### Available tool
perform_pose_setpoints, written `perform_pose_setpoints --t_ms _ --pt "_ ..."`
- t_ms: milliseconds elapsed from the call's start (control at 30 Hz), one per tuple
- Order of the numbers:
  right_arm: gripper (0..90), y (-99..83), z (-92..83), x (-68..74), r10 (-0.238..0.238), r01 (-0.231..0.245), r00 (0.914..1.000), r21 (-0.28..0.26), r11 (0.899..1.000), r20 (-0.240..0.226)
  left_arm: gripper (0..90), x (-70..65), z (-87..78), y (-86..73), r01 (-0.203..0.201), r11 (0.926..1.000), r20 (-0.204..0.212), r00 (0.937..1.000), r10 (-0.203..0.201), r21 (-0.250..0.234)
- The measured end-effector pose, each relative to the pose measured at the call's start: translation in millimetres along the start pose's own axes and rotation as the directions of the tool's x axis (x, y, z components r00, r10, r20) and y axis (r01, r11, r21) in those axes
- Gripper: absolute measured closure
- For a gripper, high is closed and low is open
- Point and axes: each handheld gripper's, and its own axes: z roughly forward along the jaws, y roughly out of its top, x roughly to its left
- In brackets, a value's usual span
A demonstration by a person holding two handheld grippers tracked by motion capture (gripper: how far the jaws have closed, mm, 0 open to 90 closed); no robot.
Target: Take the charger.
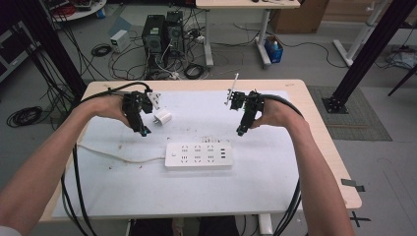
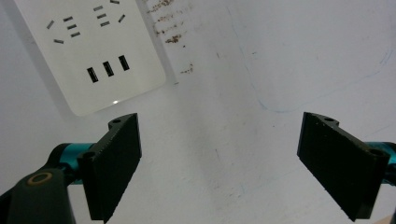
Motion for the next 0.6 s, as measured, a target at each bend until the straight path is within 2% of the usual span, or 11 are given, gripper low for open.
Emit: perform_pose_setpoints --t_ms 67,167,233,400,433,467,500,567,600 --pt "13.2 -0.1 -0.4 0.8 -0.002 0.002 1.0 0.006 1.0 -0.001 18.6 -0.7 -1.1 -0.3 0.001 1.0 -0.005 1.0 -0.001 -0.005" --pt "13.2 -1.9 -3.2 2.8 0.002 -0.002 0.9999 0.0 1.0 0.015 18.6 2.2 -1.7 -2.9 0.043 0.9988 -0.026 0.9987 -0.043 -0.026" --pt "13.2 -3.2 -3.8 3.3 0.012 -0.012 0.9997 -0.005 1.0 0.021 18.6 6.2 -0.3 -4.9 0.062 0.9973 -0.025 0.9977 -0.063 -0.041" --pt "13.2 -5.7 -3.4 4.4 0.023 -0.023 0.9993 -0.013 1.0 0.028 18.6 12.9 3.8 -10.2 0.127 0.9879 -0.039 0.9906 -0.131 -0.088" --pt "13.2 -6.2 -3.6 5.1 0.035 -0.034 0.9989 -0.021 0.999 0.031 18.6 14.2 4.7 -11.6 0.146 0.9839 -0.048 0.9873 -0.152 -0.103" --pt "13.1 -6.7 -4.0 5.8 0.05 -0.049 0.9982 -0.031 0.998 0.033 18.6 15.6 6.4 -13.0 0.176 0.9766 -0.052 0.9817 -0.183 -0.123" --pt "13.1 -7.4 -4.1 6.1 0.059 -0.057 0.9976 -0.044 0.997 0.036 18.6 16.4 9.0 -14.4 0.213 0.9655 -0.052 0.9734 -0.223 -0.149" --pt "13.1 -9.3 -4.5 6.3 0.078 -0.075 0.9963 -0.065 0.995 0.036 18.6 19.4 14.4 -17.5 0.258 0.9483 -0.053 0.9608 -0.272 -0.185" --pt "13.1 -10.5 -5.0 6.4 0.091 -0.088 0.9953 -0.069 0.994 0.033 18.6 20.7 17.7 -18.9 0.288 0.936 -0.058 0.9508 -0.305 -0.203"
